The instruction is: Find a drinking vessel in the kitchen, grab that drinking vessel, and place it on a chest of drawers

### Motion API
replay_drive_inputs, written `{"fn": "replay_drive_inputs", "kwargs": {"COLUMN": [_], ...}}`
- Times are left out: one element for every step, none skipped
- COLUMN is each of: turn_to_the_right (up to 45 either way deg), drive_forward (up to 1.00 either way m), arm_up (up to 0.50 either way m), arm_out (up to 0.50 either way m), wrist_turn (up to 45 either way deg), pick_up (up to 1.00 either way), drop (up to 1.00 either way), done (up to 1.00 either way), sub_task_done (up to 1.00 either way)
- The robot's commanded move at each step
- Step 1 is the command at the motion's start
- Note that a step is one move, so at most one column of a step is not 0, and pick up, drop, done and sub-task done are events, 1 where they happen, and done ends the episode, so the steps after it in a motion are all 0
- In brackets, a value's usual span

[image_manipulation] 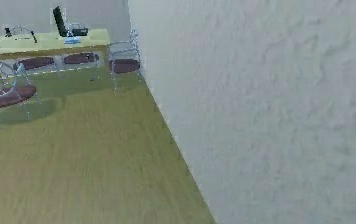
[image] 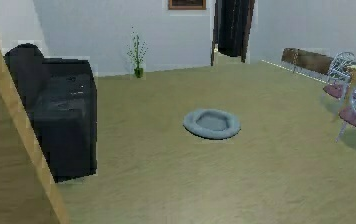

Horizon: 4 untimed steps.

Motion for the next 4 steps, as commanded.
{"fn": "replay_drive_inputs", "kwargs": {"turn_to_the_right": [0.0,-9.0,-3.0,0.0], "drive_forward": [0.6,0.0,0.0,1.0], "arm_up": [0.0,0.0,0.0,0.0], "arm_out": [0.0,0.0,0.0,0.0], "wrist_turn": [0.0,0.0,0.0,0.0], "pick_up": [0.0,0.0,0.0,0.0], "drop": [0.0,0.0,0.0,0.0], "done": [0.0,0.0,0.0,0.0], "sub_task_done": [0.0,0.0,0.0,0.0]}}
